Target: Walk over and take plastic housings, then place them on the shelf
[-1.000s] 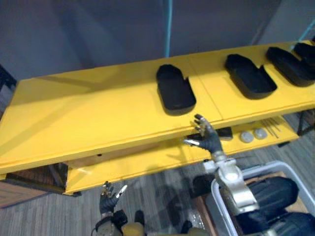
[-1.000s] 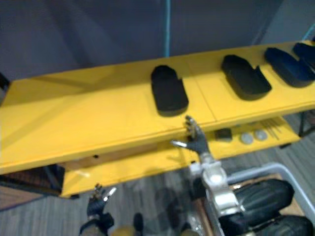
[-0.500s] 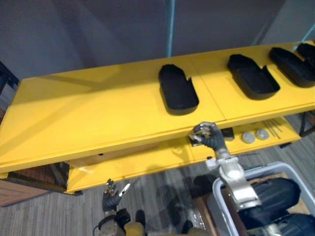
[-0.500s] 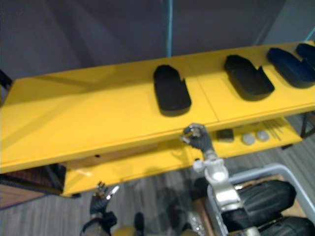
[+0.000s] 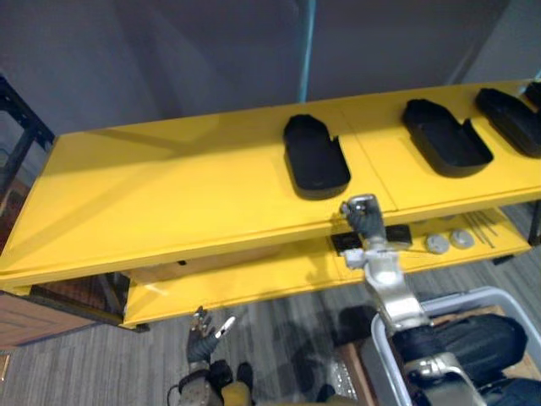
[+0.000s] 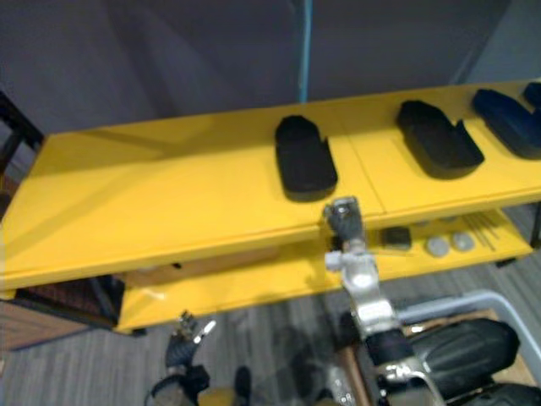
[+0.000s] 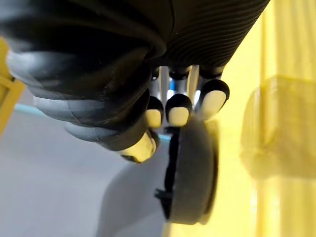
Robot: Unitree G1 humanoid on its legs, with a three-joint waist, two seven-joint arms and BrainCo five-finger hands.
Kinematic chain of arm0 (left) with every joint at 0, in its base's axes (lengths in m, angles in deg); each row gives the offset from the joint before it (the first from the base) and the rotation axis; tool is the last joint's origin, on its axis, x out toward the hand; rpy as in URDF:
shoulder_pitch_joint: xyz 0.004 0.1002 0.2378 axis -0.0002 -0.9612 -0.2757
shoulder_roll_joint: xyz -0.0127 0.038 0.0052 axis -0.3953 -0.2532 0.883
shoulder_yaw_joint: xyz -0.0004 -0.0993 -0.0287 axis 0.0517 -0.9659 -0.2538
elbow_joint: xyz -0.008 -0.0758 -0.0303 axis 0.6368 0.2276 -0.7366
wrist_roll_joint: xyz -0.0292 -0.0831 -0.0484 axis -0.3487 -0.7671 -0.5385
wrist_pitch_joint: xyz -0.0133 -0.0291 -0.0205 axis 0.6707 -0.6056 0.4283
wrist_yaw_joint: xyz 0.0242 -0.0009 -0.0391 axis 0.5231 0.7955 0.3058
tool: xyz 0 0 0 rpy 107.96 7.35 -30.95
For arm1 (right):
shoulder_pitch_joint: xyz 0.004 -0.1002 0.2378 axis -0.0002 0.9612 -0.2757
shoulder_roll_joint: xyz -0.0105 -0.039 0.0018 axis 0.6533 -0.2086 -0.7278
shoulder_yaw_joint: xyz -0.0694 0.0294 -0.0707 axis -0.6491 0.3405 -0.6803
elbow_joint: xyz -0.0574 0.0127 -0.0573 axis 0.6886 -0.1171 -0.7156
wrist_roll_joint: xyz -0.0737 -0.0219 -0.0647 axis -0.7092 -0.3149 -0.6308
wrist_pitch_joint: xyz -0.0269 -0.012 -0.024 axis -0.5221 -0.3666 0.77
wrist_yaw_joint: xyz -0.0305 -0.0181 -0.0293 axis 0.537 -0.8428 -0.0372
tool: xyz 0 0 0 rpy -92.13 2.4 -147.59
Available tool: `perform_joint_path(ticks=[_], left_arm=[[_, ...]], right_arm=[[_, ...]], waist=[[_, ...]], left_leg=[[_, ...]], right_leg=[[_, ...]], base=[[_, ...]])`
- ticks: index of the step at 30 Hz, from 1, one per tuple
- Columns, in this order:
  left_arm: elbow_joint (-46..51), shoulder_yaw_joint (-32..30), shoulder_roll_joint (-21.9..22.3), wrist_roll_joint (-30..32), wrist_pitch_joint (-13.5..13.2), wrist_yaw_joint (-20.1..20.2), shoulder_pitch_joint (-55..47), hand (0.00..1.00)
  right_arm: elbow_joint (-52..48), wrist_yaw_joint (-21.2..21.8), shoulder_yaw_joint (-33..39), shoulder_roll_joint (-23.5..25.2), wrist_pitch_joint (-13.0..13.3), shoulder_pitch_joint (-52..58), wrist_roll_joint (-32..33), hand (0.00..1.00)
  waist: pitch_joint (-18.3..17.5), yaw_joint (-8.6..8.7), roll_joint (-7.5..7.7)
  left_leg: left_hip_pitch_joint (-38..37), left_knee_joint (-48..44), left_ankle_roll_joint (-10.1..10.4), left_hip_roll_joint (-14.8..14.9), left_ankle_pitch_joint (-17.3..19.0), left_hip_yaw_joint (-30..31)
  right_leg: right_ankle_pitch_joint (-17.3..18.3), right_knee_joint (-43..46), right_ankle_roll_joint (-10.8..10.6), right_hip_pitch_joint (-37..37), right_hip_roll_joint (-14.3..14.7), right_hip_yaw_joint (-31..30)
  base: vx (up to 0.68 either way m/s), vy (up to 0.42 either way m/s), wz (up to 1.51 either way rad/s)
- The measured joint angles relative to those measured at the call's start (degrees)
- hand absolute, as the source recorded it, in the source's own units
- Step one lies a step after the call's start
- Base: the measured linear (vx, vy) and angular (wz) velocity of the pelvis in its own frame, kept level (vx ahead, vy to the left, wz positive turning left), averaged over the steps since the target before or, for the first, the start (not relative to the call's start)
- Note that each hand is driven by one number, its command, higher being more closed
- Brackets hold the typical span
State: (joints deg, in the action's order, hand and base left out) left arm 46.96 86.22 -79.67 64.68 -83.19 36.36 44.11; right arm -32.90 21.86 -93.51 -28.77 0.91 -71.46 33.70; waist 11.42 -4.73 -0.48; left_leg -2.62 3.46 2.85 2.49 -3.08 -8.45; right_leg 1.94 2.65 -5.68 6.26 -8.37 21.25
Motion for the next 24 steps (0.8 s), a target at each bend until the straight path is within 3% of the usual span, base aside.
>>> perform_joint_path(ticks=[10,15,24], left_arm=[[-3.7,-0.2,0.0,0.0,0.1,0.6,0.0,0.00],[-4.8,-0.5,0.0,0.0,0.1,1.0,0.0,0.00],[-4.8,-0.3,0.1,-0.1,0.1,1.8,0.6,0.00]], right_arm=[[12.5,5.0,0.0,-0.5,-0.2,-9.7,5.6,1.00],[17.8,8.9,-0.1,-1.2,-2.8,-12.0,8.9,1.00],[29.9,9.3,-0.1,-3.0,-3.6,-21.1,8.9,1.00]], waist=[[0.4,-1.40,-1.06],[0.9,-1.98,-1.86],[3.0,-2.60,-2.85]], left_leg=[[0.6,-0.1,-0.4,-0.6,-0.9,2.4],[0.5,0.1,-0.4,-0.5,-1.0,2.6],[-0.3,0.6,-0.3,-0.3,-1.7,2.7]], right_leg=[[0.2,0.8,0.2,0.7,-0.6,2.4],[0.6,1.8,0.3,0.7,-0.7,2.6],[1.4,3.5,0.4,0.2,-0.9,2.6]], base=[[-0.03,0.002,0.13],[-0.05,-0.006,0.03],[0.00,0.000,0.00]])
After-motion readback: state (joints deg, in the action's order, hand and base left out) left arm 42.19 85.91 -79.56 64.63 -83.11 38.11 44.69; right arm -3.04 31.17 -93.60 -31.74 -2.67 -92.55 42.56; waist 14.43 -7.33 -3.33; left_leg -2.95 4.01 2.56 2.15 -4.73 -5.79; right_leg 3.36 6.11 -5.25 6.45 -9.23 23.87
